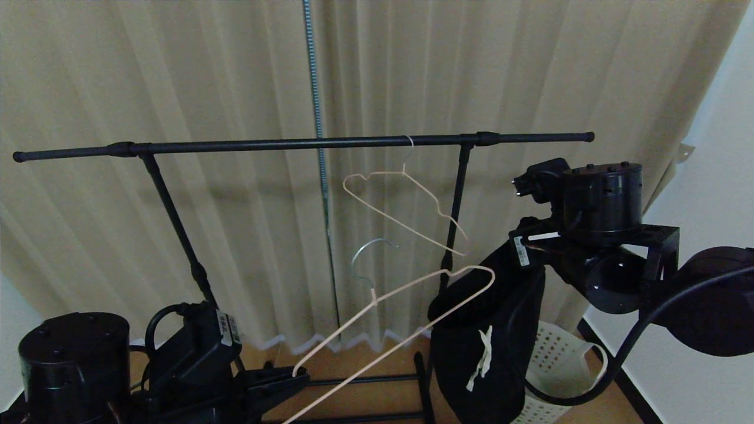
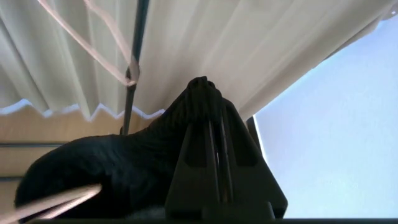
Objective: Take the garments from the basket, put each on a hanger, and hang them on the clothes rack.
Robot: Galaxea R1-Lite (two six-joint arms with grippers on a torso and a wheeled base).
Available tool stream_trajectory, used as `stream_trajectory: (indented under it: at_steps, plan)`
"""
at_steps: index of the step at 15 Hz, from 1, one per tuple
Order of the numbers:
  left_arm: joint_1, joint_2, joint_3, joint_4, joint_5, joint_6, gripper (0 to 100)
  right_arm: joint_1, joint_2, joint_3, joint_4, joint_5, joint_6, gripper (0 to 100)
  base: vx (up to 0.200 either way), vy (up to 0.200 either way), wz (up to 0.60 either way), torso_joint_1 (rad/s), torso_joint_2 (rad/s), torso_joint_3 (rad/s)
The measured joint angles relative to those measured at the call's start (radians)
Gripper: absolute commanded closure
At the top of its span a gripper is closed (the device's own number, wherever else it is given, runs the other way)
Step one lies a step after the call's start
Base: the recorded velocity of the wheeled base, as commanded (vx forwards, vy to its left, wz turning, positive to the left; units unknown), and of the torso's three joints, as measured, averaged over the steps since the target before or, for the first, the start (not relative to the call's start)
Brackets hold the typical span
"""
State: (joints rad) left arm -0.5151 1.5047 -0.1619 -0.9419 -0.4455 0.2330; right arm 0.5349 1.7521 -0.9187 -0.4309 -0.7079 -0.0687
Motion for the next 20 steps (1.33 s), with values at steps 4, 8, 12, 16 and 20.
stream_trajectory:
  at_steps: [4,8,12,16,20]
  plan:
    - [-0.009,0.006,-0.008,0.000,0.001,-0.001,100,-0.002,0.013,0.000,-0.015,0.000,0.000,100,0.000,0.000,0.00,0.000,0.00,0.000]
    - [-0.011,0.048,-0.043,0.000,0.005,-0.002,100,0.019,0.011,0.007,-0.015,-0.003,0.000,100,0.000,0.000,0.00,0.000,0.00,0.000]
    - [-0.023,0.085,-0.077,0.000,0.009,-0.005,100,0.053,0.011,0.011,-0.016,-0.031,0.002,100,0.000,0.000,0.00,0.000,0.00,0.000]
    - [-0.025,0.109,-0.089,-0.001,0.012,-0.007,100,0.092,0.013,0.014,-0.017,-0.058,0.007,100,0.000,0.000,0.00,0.000,0.00,0.000]
    - [-0.025,0.127,-0.109,-0.001,0.081,-0.015,100,0.145,0.015,0.016,-0.017,-0.127,0.008,100,0.000,0.000,0.00,0.000,0.00,0.000]
